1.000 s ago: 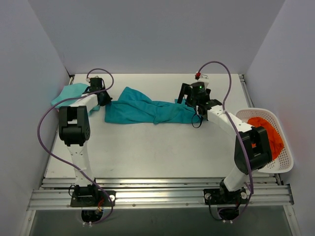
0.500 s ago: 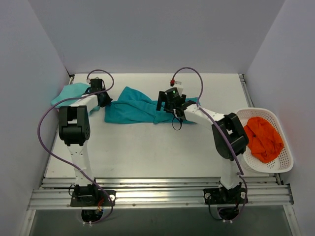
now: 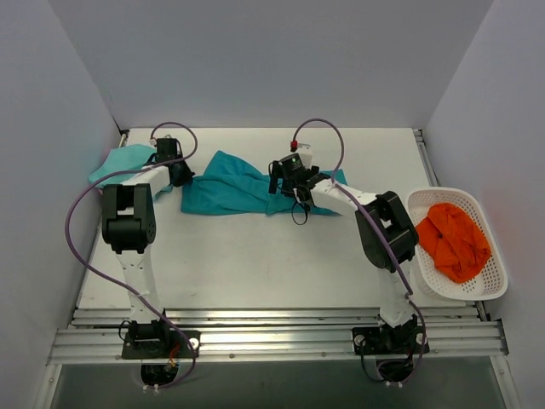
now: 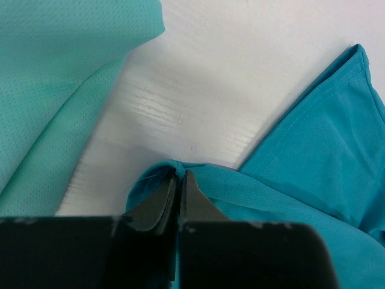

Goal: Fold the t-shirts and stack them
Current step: Flatten the tshirt out

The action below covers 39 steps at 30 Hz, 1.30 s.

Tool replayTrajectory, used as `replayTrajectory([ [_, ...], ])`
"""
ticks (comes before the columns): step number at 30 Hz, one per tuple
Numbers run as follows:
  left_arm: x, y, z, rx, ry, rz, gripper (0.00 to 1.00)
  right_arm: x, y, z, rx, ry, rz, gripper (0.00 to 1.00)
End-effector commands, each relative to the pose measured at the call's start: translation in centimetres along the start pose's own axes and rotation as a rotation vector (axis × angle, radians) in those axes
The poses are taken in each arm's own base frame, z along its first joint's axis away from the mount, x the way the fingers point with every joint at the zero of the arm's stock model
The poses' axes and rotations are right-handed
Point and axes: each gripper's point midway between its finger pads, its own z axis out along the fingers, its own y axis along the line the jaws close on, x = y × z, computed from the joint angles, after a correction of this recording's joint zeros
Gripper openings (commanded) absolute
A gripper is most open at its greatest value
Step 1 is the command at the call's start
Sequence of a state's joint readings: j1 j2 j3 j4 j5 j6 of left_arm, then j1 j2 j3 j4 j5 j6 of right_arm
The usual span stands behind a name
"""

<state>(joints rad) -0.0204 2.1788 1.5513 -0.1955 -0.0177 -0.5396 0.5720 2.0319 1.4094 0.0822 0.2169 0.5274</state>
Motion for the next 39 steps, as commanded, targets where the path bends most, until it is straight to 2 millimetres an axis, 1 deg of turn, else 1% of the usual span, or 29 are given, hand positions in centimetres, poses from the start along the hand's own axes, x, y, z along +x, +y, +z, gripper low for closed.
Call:
replayTrajectory([
  [1,-2.2,-1.2,-1.4,0.041,-0.062,-0.001,0.02,-0.5,1.6,-0.6,0.009,-0.025,-0.015,0.93],
  [3,-2.2,-1.1,-1.4,0.041,-0.062,-0.001,0.02,-0.2,1.7,-0.4,0.016,-0.019,-0.018,0.91],
  [5,-2.2,-1.2,-1.4,0.041,-0.064,-0.001,0.02,0.4,1.7,0.1,0.016,-0.003,-0.024,0.81],
  [7,-2.2,-1.2,-1.4,0.041,-0.064,0.001,0.02,1.0,1.6,0.4,0.011,0.013,-0.033,0.69],
  [8,-2.2,-1.2,-1.4,0.043,-0.063,0.001,0.02,1.2,1.6,0.5,0.014,0.017,-0.036,0.66],
  [11,-2.2,-1.2,-1.4,0.043,-0.063,0.001,0.02,1.7,1.0,0.8,0.034,0.027,-0.041,0.66],
  [13,-2.1,-1.2,-1.5,0.044,-0.064,0.002,0.02,2.0,0.7,0.9,0.047,0.032,-0.045,0.61],
  [14,-2.2,-1.2,-1.4,0.044,-0.064,0.001,0.02,2.1,0.6,0.9,0.049,0.033,-0.047,0.56],
  [15,-2.2,-1.2,-1.4,0.044,-0.064,0.001,0.02,2.0,0.5,0.9,0.051,0.032,-0.051,0.46],
  [17,-2.1,-1.1,-1.4,0.043,-0.063,0.001,0.02,2.2,0.4,0.9,0.052,0.036,-0.052,0.33],
  [18,-2.2,-1.2,-1.4,0.044,-0.066,-0.001,0.02,2.1,0.4,0.9,0.053,0.034,-0.053,0.23],
  [20,-2.2,-1.2,-1.4,0.044,-0.066,0.001,0.02,2.3,0.3,1.0,0.057,0.036,-0.056,0.13],
  [21,-2.2,-1.2,-1.4,0.045,-0.067,0.001,0.02,2.4,0.2,1.0,0.059,0.039,-0.059,0.03],
  [22,-2.3,-1.3,-1.5,0.046,-0.068,0.001,0.02,2.4,0.2,1.0,0.061,0.039,-0.060,0.00],
  [29,-2.3,-1.3,-1.4,0.045,-0.067,0.003,0.02,2.2,-0.2,0.7,0.074,0.032,-0.062,0.00],
  [32,-2.7,-1.4,-1.8,0.035,-0.093,0.004,0.02,1.0,-0.5,-0.3,0.086,0.003,-0.062,0.00],
  [33,-2.5,-1.2,-1.9,0.023,-0.100,0.009,0.02,-0.2,-0.4,-1.3,0.086,-0.023,-0.058,0.00],
  [34,-2.5,-1.5,-2.2,0.035,-0.111,0.020,0.02,-1.1,-0.5,-2.0,0.091,-0.048,-0.057,0.00],
  [35,-3.3,-2.0,-3.3,0.047,-0.137,0.021,0.02,-1.5,-1.4,-2.9,0.132,-0.048,-0.078,0.00],
  [36,-3.5,-2.1,-4.0,0.048,-0.148,0.024,0.02,-3.4,-1.3,-4.7,0.127,-0.091,-0.065,0.00],
  [37,-4.1,-2.3,-5.6,0.052,-0.175,0.028,0.02,-4.3,-1.6,-5.8,0.133,-0.113,-0.064,0.00],
  [38,-4.3,-2.6,-6.6,0.057,-0.188,0.032,0.02,-5.0,-1.8,-7.0,0.141,-0.129,-0.065,0.00],
  [39,-4.6,-2.8,-7.7,0.058,-0.204,0.035,0.02,-7.3,-1.9,-9.6,0.135,-0.190,-0.046,0.00],
])
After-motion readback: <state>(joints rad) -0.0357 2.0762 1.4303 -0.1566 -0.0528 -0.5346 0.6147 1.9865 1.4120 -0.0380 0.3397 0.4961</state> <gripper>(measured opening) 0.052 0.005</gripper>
